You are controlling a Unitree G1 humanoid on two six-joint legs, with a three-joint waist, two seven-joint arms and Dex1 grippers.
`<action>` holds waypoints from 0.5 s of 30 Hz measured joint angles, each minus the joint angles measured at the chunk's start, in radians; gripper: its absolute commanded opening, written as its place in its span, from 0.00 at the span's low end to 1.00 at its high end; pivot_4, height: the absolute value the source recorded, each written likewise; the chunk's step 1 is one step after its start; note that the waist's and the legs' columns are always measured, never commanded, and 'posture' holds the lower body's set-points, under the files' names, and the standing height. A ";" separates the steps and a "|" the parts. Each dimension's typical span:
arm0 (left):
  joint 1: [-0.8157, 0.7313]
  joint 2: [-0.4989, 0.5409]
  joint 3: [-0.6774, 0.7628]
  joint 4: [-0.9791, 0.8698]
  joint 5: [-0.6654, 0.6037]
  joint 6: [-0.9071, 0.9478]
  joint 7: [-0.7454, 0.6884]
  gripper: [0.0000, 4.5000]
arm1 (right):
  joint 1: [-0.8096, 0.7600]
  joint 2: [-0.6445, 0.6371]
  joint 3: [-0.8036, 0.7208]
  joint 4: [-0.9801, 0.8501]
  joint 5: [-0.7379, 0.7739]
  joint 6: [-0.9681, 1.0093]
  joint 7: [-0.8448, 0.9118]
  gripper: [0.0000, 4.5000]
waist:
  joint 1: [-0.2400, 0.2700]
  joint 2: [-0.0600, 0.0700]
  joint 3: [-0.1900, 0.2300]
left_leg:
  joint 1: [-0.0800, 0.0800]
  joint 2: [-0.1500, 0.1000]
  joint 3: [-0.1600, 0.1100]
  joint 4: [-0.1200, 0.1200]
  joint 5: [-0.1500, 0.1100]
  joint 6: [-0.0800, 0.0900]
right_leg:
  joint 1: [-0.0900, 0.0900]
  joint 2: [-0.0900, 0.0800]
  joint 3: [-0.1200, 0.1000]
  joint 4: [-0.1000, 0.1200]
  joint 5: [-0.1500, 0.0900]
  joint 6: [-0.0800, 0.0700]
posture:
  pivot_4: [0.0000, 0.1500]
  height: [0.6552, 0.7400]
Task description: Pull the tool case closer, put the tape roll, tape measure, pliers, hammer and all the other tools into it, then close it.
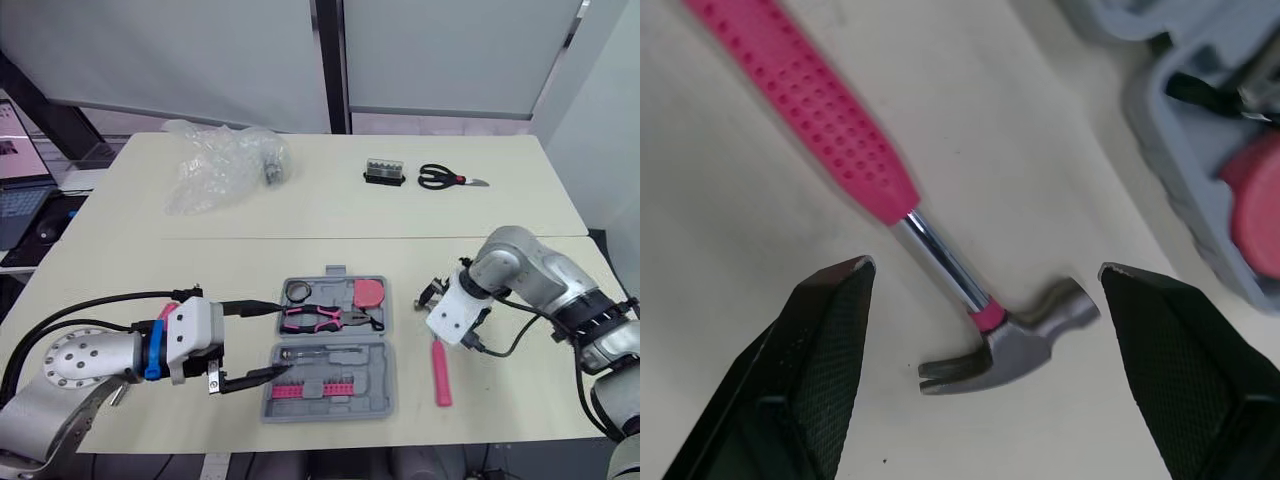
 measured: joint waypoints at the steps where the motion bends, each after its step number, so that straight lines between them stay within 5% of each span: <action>1: -0.006 -0.004 -0.004 -0.004 0.000 0.005 0.003 1.00 | -0.006 0.017 0.018 0.027 -0.022 -0.035 -0.002 0.85 | 0.001 0.000 0.000 | 0.000 0.000 0.000 0.001 0.000 0.000 | 0.000 0.000 0.000 0.001 0.000 0.000 | 1.00 1.00; 5: -0.019 -0.018 -0.024 -0.021 0.001 0.018 0.026 1.00 | -0.035 0.081 0.072 0.167 -0.134 -0.167 -0.063 0.85 | 0.003 0.000 0.000 | 0.000 0.000 -0.001 0.007 0.000 0.000 | 0.002 0.000 0.000 0.003 0.000 0.000 | 1.00 1.00; 15: 0.015 -0.019 -0.025 -0.052 0.007 0.034 0.067 1.00 | -0.105 0.128 0.097 0.376 -0.319 -0.351 -0.279 0.41 | -0.002 0.000 0.000 | 0.010 0.000 -0.002 0.007 0.000 0.000 | 0.013 0.000 -0.001 0.003 0.000 0.000 | 1.00 1.00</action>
